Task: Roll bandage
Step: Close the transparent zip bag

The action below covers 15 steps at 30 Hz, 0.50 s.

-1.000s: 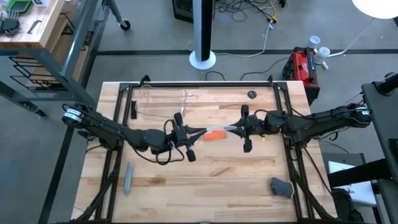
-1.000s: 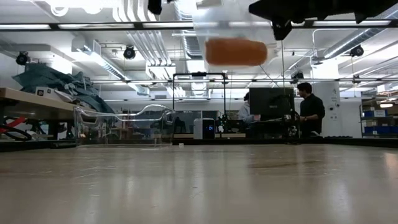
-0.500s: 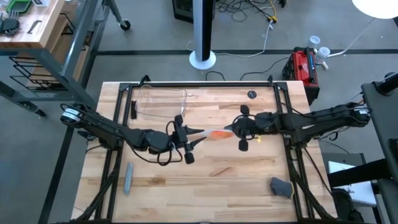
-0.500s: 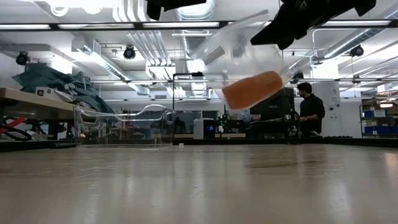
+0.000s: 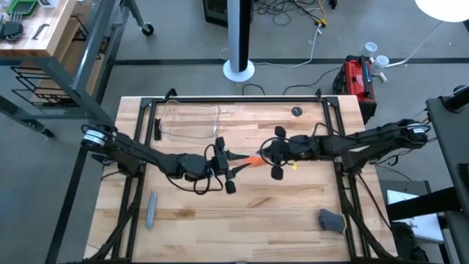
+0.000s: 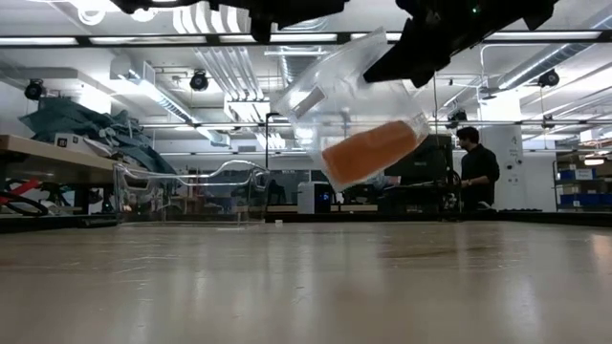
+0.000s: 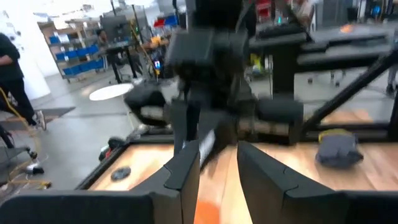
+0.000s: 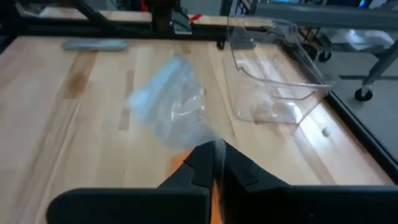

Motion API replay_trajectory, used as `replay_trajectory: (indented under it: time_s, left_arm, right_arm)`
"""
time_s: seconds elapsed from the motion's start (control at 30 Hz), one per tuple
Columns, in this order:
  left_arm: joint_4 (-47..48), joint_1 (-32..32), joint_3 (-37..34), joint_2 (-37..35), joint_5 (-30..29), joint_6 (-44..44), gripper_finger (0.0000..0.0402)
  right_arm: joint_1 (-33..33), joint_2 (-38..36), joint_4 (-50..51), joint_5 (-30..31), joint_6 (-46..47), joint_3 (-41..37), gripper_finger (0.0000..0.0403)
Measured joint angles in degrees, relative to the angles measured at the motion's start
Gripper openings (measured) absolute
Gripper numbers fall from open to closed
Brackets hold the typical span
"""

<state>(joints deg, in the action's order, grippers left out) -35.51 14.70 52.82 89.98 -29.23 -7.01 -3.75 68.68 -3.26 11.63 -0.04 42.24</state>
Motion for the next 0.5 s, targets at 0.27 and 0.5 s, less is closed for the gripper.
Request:
replay_trajectory:
  time_s: [0.27, 0.5]
  left_arm:
    - [-4.2, -0.3, 0.0, 2.7, 0.1, -2.6, 0.0110]
    - [-4.1, -0.7, 0.0, 3.1, 1.7, -3.0, 0.0119]
  right_arm:
    - [0.0, 3.5, 0.2, 0.0, 4.9, 2.3, 0.0000]
    - [0.0, 3.5, 2.1, 0.0, 7.6, 3.6, 0.0000]
